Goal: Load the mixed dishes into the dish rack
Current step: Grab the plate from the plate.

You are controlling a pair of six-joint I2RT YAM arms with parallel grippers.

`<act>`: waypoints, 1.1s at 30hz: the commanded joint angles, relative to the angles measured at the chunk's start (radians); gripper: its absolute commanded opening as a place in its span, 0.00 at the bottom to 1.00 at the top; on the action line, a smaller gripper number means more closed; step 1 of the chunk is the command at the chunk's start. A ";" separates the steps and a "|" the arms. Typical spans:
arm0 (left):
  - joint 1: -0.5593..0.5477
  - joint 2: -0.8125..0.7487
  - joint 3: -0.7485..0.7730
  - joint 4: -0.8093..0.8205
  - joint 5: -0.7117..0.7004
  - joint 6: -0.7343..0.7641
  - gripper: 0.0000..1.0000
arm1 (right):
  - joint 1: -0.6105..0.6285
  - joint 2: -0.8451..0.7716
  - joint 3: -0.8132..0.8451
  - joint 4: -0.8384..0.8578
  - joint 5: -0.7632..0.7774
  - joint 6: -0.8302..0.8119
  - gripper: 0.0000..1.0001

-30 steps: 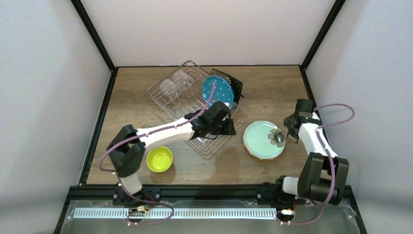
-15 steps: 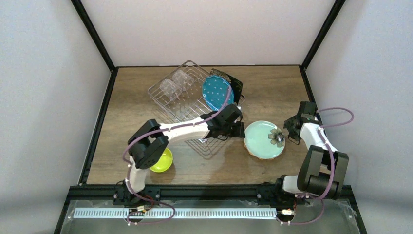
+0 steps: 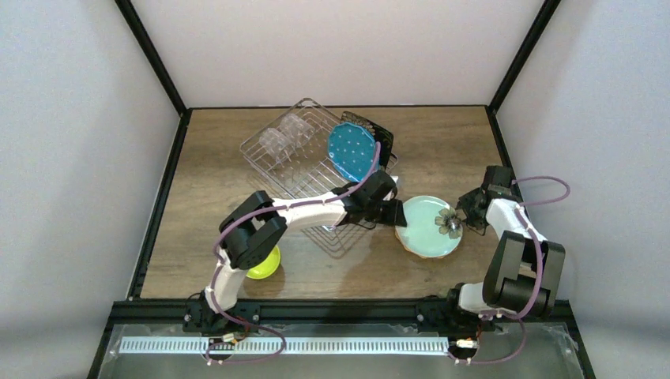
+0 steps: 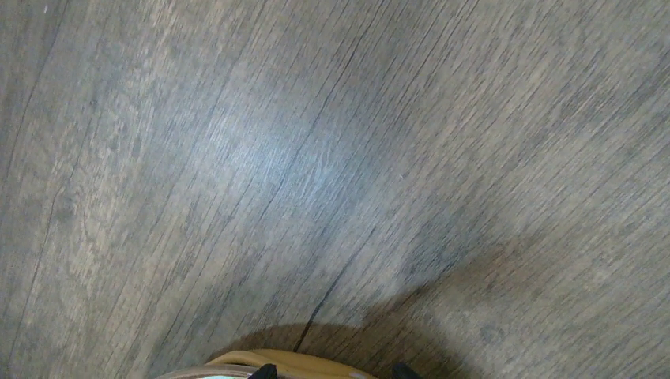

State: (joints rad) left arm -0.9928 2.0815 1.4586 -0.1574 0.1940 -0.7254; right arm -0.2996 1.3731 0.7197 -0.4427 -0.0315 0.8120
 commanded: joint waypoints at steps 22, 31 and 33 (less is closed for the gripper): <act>0.016 -0.035 -0.052 0.079 -0.040 -0.026 0.95 | -0.006 0.010 -0.024 -0.003 -0.028 -0.021 0.82; 0.015 -0.060 -0.078 0.037 -0.094 -0.043 0.95 | -0.005 0.017 -0.023 0.004 -0.034 -0.034 0.82; 0.015 -0.054 -0.087 0.047 -0.086 -0.055 0.95 | -0.006 0.018 -0.022 0.004 -0.036 -0.037 0.82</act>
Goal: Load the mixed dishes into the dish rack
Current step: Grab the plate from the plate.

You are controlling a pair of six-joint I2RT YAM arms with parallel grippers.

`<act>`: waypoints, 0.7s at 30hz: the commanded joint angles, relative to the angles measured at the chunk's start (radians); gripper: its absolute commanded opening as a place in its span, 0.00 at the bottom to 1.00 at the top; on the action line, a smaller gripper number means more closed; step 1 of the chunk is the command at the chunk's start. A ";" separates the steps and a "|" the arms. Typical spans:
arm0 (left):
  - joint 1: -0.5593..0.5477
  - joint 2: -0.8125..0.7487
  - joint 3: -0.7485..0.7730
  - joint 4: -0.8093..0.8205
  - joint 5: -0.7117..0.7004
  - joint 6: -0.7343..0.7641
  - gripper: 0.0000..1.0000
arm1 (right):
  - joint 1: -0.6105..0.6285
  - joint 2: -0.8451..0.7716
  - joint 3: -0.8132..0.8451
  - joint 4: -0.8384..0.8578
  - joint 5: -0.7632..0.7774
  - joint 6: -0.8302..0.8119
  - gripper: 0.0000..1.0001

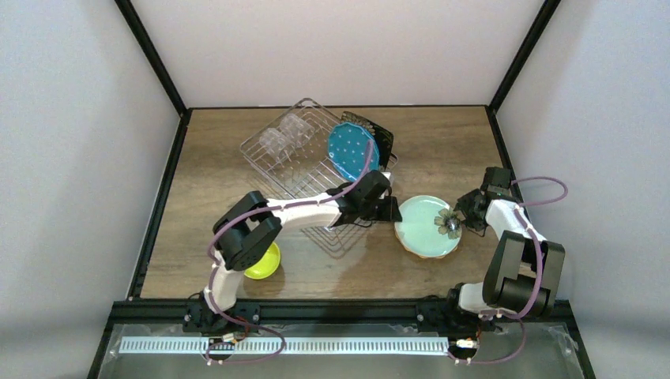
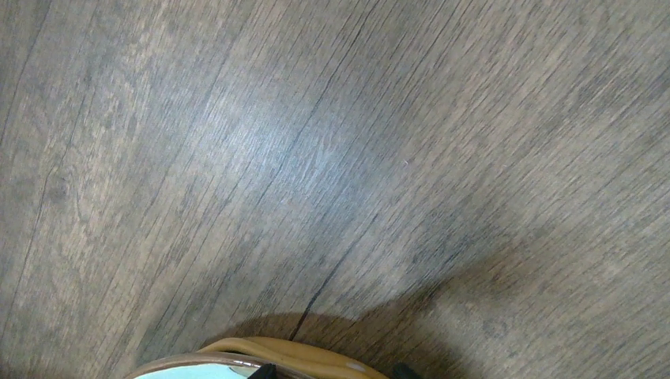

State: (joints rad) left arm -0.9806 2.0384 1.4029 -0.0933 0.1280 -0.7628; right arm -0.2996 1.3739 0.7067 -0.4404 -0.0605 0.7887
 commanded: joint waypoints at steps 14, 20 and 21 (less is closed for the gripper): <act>0.000 0.055 -0.030 0.102 0.029 -0.083 0.95 | -0.006 0.016 -0.001 -0.007 -0.030 -0.046 0.82; -0.010 0.085 -0.041 0.142 0.041 -0.102 0.95 | -0.006 0.016 -0.003 -0.007 -0.033 -0.051 0.83; -0.011 0.086 -0.044 0.145 0.041 -0.104 0.95 | -0.006 0.016 -0.004 -0.006 -0.035 -0.051 0.83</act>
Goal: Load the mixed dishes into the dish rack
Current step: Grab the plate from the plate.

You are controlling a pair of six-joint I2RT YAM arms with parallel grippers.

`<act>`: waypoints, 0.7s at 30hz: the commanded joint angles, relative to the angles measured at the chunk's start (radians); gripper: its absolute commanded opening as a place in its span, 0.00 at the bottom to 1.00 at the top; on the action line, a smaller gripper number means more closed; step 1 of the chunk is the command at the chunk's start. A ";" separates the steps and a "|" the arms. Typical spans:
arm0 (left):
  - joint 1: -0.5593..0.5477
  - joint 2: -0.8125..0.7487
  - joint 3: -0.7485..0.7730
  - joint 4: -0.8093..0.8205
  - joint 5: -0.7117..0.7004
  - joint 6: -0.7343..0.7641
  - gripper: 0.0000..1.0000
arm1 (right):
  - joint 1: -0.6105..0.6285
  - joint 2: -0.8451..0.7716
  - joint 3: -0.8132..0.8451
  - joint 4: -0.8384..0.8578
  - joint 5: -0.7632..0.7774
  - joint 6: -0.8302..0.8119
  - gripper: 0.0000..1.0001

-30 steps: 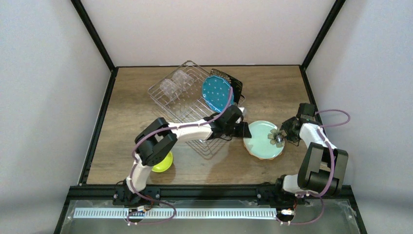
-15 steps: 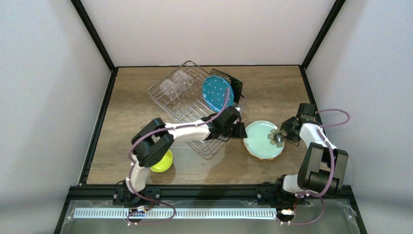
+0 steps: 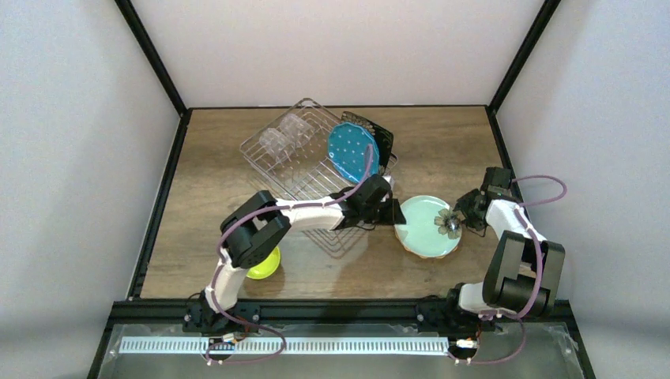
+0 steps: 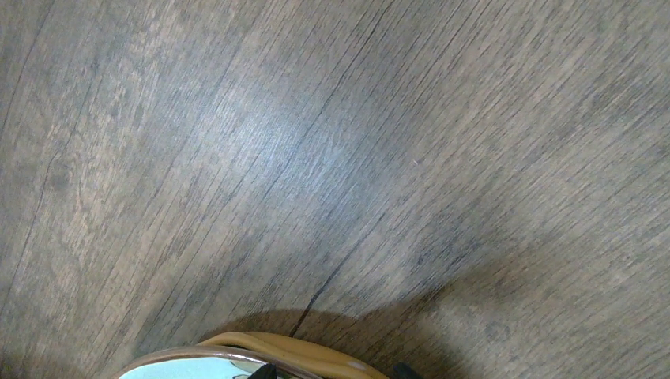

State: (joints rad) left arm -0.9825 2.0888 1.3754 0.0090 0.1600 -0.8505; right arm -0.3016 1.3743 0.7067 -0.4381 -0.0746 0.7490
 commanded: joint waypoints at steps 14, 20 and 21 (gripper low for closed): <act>-0.012 0.043 -0.017 0.121 0.079 -0.073 0.95 | -0.004 0.032 -0.024 0.019 -0.044 -0.013 0.83; -0.018 0.042 -0.044 0.203 0.144 -0.105 0.94 | -0.003 0.025 -0.035 0.021 -0.047 -0.015 0.83; -0.020 0.044 -0.044 0.206 0.154 -0.105 0.94 | -0.004 0.026 -0.038 0.024 -0.049 -0.015 0.83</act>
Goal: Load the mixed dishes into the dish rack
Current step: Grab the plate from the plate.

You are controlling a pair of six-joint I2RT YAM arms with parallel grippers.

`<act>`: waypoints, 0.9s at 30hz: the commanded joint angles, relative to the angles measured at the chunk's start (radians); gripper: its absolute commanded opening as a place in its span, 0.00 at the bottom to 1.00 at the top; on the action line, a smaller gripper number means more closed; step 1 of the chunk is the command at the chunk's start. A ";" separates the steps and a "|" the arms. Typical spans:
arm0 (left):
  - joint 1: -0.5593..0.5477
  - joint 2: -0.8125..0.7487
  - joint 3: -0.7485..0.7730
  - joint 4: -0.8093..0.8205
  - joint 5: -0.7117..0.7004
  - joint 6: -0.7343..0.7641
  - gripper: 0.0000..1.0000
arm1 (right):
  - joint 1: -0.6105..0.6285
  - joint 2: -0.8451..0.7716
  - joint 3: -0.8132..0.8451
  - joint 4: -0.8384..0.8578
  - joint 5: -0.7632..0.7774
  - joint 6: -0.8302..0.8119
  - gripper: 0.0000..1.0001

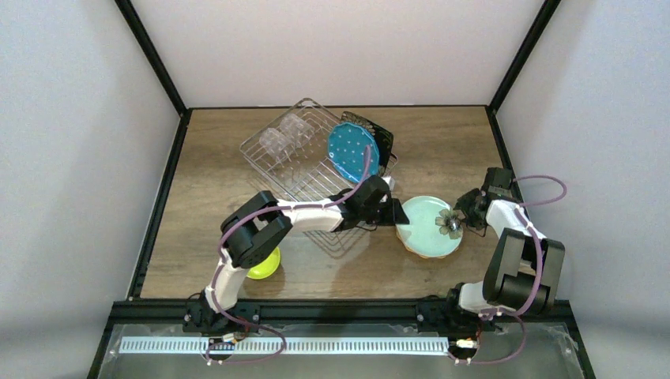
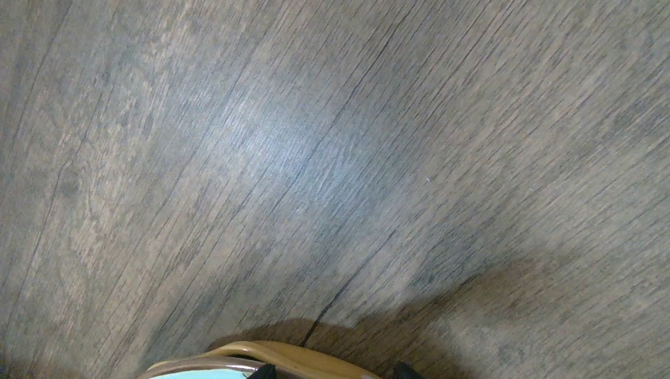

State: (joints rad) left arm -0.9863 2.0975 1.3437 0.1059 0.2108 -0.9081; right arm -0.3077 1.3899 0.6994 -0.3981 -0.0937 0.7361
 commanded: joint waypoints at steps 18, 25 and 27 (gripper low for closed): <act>-0.036 0.072 0.003 0.195 0.166 -0.099 0.94 | 0.002 0.005 -0.043 -0.007 -0.064 -0.008 0.83; -0.055 0.100 0.054 0.191 0.174 -0.106 0.93 | 0.002 0.001 -0.053 0.004 -0.086 -0.015 0.83; -0.059 0.104 0.062 0.193 0.174 -0.109 0.93 | 0.003 0.000 -0.054 0.004 -0.091 -0.017 0.83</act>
State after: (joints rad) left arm -0.9821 2.1536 1.3708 0.2558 0.2562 -0.9840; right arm -0.3103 1.3891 0.6811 -0.3500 -0.1154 0.7212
